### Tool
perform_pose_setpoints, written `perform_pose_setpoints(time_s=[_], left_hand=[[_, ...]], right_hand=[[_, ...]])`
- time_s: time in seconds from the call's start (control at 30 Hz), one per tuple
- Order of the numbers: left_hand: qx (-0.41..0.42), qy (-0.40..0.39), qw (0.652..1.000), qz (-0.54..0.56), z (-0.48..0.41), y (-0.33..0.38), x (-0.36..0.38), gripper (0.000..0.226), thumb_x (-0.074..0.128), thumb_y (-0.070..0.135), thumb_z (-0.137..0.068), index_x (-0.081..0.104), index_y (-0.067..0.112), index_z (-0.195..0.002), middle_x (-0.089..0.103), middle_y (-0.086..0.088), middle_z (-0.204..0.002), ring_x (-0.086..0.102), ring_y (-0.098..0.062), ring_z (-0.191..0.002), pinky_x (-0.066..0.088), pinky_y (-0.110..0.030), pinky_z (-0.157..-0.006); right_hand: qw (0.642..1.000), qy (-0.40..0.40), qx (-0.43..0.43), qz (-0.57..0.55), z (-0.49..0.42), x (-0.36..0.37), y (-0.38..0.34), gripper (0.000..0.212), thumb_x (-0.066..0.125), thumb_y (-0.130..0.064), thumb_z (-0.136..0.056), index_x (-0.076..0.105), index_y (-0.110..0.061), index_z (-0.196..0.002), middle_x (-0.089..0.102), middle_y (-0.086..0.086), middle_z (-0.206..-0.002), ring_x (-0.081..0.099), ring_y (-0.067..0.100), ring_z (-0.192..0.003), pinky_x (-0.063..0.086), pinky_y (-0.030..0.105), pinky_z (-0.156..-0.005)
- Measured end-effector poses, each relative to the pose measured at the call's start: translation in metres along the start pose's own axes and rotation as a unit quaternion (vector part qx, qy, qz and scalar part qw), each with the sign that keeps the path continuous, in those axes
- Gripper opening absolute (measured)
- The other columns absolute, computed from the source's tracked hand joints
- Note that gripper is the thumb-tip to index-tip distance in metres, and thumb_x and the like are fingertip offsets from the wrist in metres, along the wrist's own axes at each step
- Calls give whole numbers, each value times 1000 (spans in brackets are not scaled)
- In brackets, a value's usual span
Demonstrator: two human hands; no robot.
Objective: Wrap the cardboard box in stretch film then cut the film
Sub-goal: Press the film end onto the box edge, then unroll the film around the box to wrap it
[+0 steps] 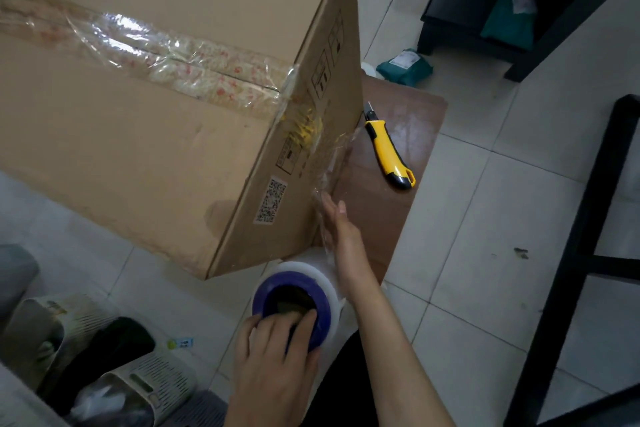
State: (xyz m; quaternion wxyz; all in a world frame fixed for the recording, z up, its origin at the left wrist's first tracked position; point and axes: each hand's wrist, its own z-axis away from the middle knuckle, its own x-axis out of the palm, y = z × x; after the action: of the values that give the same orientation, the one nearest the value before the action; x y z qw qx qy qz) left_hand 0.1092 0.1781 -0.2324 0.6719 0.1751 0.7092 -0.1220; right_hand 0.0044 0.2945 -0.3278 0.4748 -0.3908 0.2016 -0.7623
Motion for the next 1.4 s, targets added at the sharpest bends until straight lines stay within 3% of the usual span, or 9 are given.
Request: perform_pose_setpoints(time_s=[0.1,0.27,0.4,0.5,0.6,0.67,0.9,1.0,1.4], left_hand=[[25,6,999,28,3,-6,4,30,55,29,-76,77,11,-87,73,-5,-79,61,-18,-82,39,-37,-82],[96,7,994,56,2,-17,4,30,56,24,-77,76,5,-87,74,-7,-80,71,-20,-69,42,-35,-81],[139,5,987,83,12,-25,4,35,56,18,-80,71,-3,-105,73,-16,-94,71,-26,-79,53,-38,-80],[197,-14,977,81,17,-36,4,52,60,22,-83,52,4,-131,52,-20,-132,52,-35,-115,45,-46,-95],[276,-63,959,5,1,-53,5,70,75,35,-76,49,16,-138,42,-21,-146,30,-38,-133,24,-57,-109],[306,-107,945,-38,-15,-59,4,80,78,45,-70,47,20,-140,40,-21,-147,24,-40,-136,26,-65,-104],[347,-179,919,-55,-38,-60,-2,84,72,52,-70,42,23,-143,29,-22,-153,30,-51,-135,40,-59,-95],[347,-195,917,-22,-40,-68,-2,78,62,53,-74,39,25,-143,30,-20,-153,30,-48,-136,40,-58,-93],[197,-217,940,173,-16,-112,-4,74,51,51,-78,27,27,-145,29,-19,-151,32,-49,-131,30,-59,-105]], right_hand=[[998,-19,-5,52,2,-15,-7,57,16,-51,-100,50,-27,-138,38,-1,-155,30,16,-146,20,41,-122],[961,251,-78,88,19,-59,-1,37,30,-40,-104,62,-28,-89,63,0,-105,62,22,-99,49,33,-86],[939,338,44,44,53,-70,59,48,36,-29,-104,61,-12,-67,67,15,-75,64,30,-76,50,37,-74],[928,333,128,-103,67,-48,102,47,34,-30,-105,64,1,-87,66,32,-103,65,36,-90,51,39,-84],[918,232,131,-293,74,-24,118,60,26,-43,-104,41,0,-142,47,21,-146,45,33,-136,35,40,-110],[901,192,89,-379,75,-16,116,67,21,-52,-102,28,-7,-151,39,13,-155,38,28,-142,28,44,-118],[886,197,60,-415,74,-1,130,71,17,-51,-103,45,2,-140,52,24,-142,47,34,-134,34,43,-115],[870,221,45,-439,75,12,146,62,21,-44,-105,48,1,-139,61,19,-128,58,27,-114,44,35,-98],[815,277,-19,-509,106,62,201,46,28,-36,-105,65,-9,-108,80,5,-89,76,12,-79,58,21,-58]])
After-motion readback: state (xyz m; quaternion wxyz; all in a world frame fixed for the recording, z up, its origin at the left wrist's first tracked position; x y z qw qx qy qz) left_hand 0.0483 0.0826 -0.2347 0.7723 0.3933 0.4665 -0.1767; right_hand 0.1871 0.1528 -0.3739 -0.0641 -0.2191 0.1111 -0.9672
